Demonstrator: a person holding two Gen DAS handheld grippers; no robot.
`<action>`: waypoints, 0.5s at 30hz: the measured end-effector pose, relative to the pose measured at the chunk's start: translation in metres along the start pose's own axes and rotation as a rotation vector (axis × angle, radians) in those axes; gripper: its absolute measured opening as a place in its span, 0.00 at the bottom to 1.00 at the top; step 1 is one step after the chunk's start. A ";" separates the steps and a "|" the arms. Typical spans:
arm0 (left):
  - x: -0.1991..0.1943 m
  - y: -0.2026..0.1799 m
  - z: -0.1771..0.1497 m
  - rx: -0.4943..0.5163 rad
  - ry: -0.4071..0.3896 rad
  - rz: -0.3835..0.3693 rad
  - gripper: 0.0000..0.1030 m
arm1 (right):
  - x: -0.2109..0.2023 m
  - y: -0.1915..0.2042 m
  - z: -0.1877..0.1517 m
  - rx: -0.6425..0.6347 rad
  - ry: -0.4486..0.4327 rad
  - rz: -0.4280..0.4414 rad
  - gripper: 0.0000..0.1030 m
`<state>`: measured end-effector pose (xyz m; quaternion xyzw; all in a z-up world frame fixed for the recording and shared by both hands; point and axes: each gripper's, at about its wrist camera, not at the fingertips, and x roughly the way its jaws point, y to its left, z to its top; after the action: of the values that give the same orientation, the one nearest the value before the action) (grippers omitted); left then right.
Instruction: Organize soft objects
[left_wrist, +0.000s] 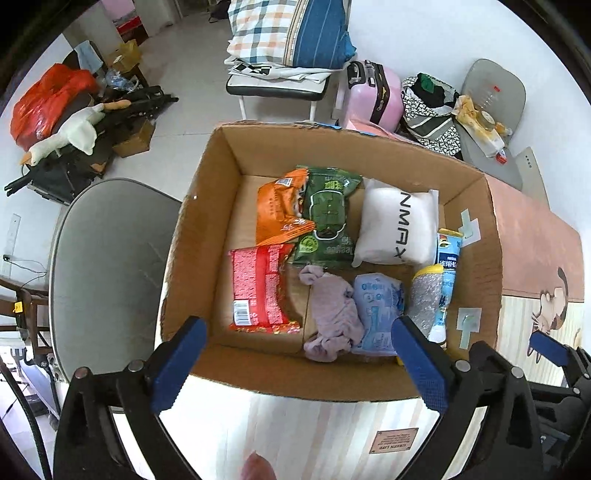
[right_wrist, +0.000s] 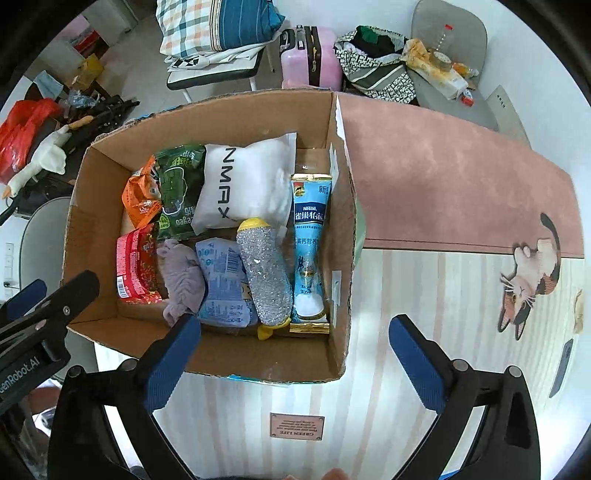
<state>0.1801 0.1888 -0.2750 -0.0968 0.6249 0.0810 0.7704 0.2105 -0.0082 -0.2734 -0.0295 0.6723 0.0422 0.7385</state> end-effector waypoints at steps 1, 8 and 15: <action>-0.002 0.001 -0.001 -0.002 0.000 -0.002 0.99 | -0.003 -0.001 -0.001 0.001 -0.007 0.001 1.00; -0.045 -0.001 -0.015 0.006 -0.088 0.011 0.99 | -0.048 -0.010 -0.018 -0.002 -0.088 0.003 1.00; -0.119 -0.009 -0.050 0.047 -0.203 0.011 0.99 | -0.129 -0.020 -0.060 -0.003 -0.202 0.052 1.00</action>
<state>0.1101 0.1670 -0.1686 -0.0669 0.5460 0.0799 0.8313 0.1416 -0.0372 -0.1510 -0.0090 0.5950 0.0651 0.8010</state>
